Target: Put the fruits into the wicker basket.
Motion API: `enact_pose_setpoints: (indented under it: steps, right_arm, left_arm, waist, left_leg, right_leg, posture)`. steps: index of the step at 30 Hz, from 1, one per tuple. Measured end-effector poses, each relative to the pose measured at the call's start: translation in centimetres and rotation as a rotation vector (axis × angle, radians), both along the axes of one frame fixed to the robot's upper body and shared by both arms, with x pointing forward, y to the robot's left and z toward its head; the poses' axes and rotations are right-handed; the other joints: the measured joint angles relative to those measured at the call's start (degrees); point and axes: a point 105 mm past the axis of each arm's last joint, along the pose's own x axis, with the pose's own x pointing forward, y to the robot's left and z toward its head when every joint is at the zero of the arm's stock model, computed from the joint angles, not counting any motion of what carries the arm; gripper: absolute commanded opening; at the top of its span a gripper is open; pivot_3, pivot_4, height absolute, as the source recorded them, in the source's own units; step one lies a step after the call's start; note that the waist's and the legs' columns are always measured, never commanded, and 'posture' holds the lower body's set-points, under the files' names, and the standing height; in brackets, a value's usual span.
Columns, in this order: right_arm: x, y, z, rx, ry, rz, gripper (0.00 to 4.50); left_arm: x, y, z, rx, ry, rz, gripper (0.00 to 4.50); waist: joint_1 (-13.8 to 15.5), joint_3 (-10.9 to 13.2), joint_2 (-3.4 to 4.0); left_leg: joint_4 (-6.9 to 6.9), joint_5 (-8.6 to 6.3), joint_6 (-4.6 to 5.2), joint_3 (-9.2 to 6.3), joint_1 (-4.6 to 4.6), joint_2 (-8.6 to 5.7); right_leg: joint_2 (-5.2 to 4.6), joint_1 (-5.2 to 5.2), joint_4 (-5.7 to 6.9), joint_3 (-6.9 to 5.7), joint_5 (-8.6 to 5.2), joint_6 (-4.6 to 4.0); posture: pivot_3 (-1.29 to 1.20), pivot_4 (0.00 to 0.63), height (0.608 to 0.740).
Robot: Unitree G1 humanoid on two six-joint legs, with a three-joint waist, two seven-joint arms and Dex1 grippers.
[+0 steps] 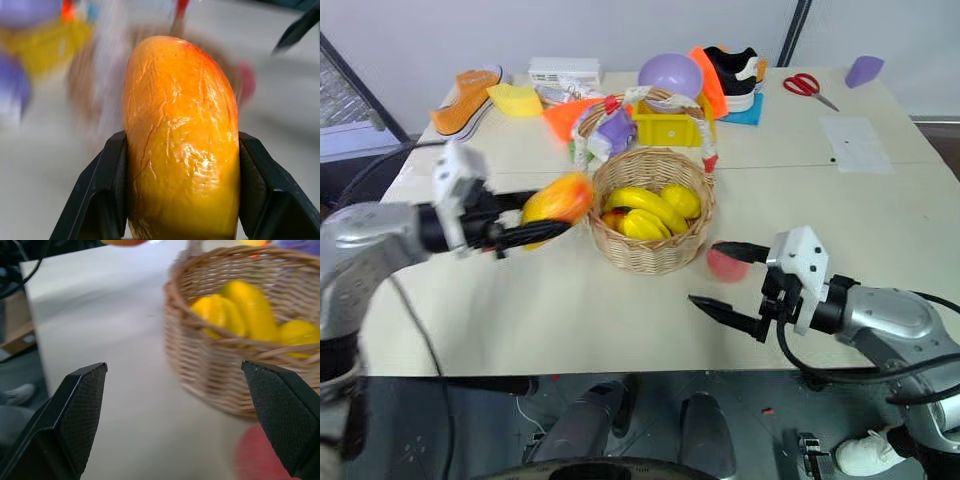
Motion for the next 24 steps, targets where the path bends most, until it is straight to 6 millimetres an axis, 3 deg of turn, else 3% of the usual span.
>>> enact_pose_setpoints:
  steps: [1, 3, 7, 8, 11, 15, 19, 24]
  right_arm:
    - [0.4, -0.2, 0.2, 0.006, -0.009, -0.013, 4.5]
    - [0.7, -0.3, 0.6, 0.005, -0.027, -0.026, 4.5]
    - [1.3, -0.1, 0.7, 0.006, -0.044, -0.054, 4.5]
    - [1.6, -0.1, 0.9, 0.011, -0.051, -0.07, 4.5]
    - [2.2, 0.0, 1.0, 0.021, -0.049, -0.116, 4.5]
    - [3.2, -0.4, 0.0, -0.008, -0.029, -0.187, 4.5]
    - [4.4, -1.9, -2.3, -0.046, 0.038, -0.287, 4.5]
    - [4.8, -2.8, -5.3, -0.071, 0.132, -0.334, 4.5]
  left_arm:
    - [0.7, -2.1, 0.5, -0.024, -0.024, -0.003, 2.18]
    - [1.5, -4.5, 0.6, -0.034, -0.034, 0.003, 2.18]
    - [3.8, -6.4, -0.1, -0.028, -0.01, 0.098, 2.18]
    - [4.2, -6.5, -0.7, -0.016, 0.004, 0.115, 3.21]
    - [4.4, -7.3, -1.2, -0.029, 0.02, 0.111, 4.45]
    - [3.5, -7.5, -0.3, -0.06, -0.031, 0.035, 4.45]
    - [0.6, -6.4, -0.1, -0.118, -0.048, -0.125, 4.45]
    - [-2.9, -3.7, -2.6, -0.021, 0.036, -0.274, 4.45]
  waist:
    - [0.3, 0.0, -0.04]
    - [0.2, 0.0, -0.07]
    - [-0.5, 0.0, -0.07]
    - [-0.8, 0.0, -0.07]
    - [-0.9, 0.0, -0.08]
    - [-0.9, 0.0, -0.07]
    - [-1.0, 0.0, -0.04]
    - [-1.1, 0.0, 0.0]
  left_leg:
    - [0.16, 0.0, 0.0, 0.03, -0.05, 0.0]
    - [0.25, -0.01, 0.05, 0.11, -0.2, 0.0]
    - [0.27, 0.06, 0.2, 0.13, -0.39, 0.03]
    - [0.27, 0.06, 0.2, 0.12, -0.39, 0.03]
    - [0.32, 0.06, 0.2, 0.11, -0.42, 0.03]
    - [0.42, 0.05, 0.2, 0.11, -0.42, 0.02]
    - [0.4, 0.05, 0.2, 0.11, -0.42, 0.03]
    - [0.39, 0.05, 0.2, 0.11, -0.39, 0.03]
  right_leg:
    - [0.01, 0.01, -0.01, 0.0, 0.03, 0.05]
    - [0.05, -0.01, 0.0, 0.07, 0.13, 0.23]
    - [0.06, -0.14, 0.12, 0.08, 0.23, 0.41]
    - [0.06, -0.15, 0.16, 0.07, 0.24, 0.45]
    - [0.08, -0.17, 0.18, 0.04, 0.25, 0.45]
    - [0.09, -0.15, 0.17, 0.03, 0.25, 0.44]
    - [0.1, -0.16, 0.19, 0.04, 0.25, 0.43]
    - [0.11, -0.21, 0.2, 0.09, 0.23, 0.4]
  posture:
    - [0.0, 0.15, 0.74]
    - [0.0, 0.15, 0.74]
    - [0.0, 0.15, 0.74]
    - [0.0, 0.15, 0.74]
    - [0.0, 0.15, 0.74]
    - [0.0, 0.15, 0.74]
    - [0.0, 0.15, 0.74]
    - [0.0, 0.15, 0.74]
